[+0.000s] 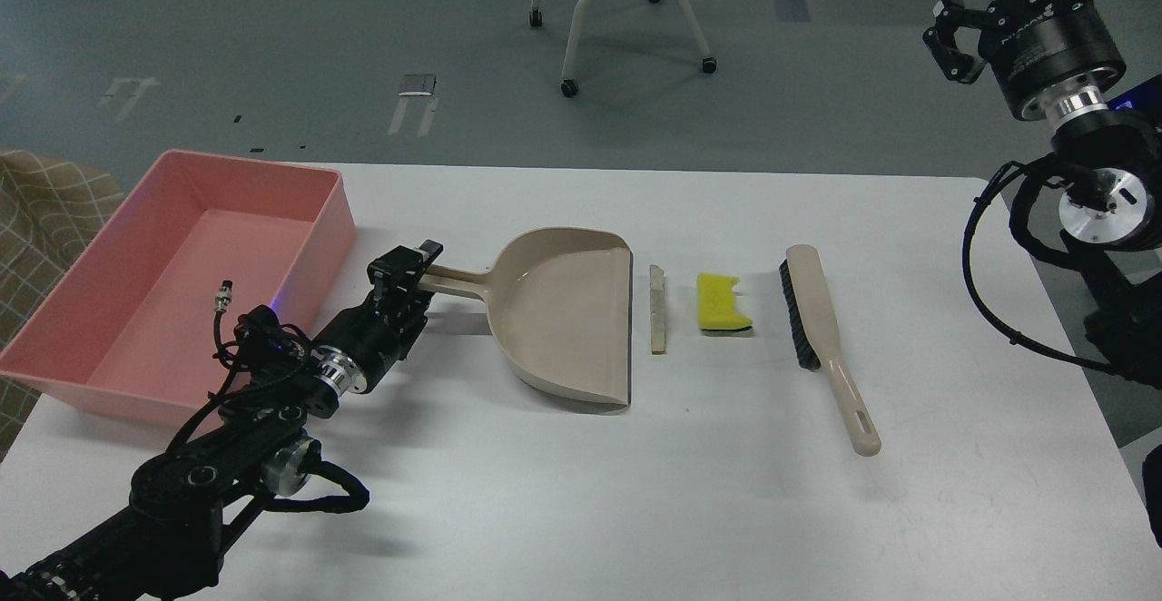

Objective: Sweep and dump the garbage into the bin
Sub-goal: 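Grasp the dustpan handle with the left gripper and tilt it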

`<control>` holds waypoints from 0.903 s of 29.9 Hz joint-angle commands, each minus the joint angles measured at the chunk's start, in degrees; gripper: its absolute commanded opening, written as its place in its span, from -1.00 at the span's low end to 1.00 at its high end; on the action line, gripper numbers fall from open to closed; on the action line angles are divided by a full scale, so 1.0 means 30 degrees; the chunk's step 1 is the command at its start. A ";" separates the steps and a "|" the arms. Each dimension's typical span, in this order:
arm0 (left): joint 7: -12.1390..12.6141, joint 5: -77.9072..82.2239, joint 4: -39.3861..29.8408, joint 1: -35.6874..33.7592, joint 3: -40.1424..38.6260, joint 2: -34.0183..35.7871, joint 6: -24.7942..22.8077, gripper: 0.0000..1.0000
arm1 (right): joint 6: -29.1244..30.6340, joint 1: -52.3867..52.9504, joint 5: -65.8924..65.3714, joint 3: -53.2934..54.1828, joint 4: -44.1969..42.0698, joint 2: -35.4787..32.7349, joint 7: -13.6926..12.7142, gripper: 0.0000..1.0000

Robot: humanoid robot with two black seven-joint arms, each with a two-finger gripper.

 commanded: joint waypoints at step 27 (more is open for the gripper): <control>-0.1664 0.1663 -0.0088 -0.0794 0.0117 0.0349 0.0030 -1.00 | -0.0147 0.0057 -0.0295 -0.0144 0.0230 -0.0518 0.0029 1.00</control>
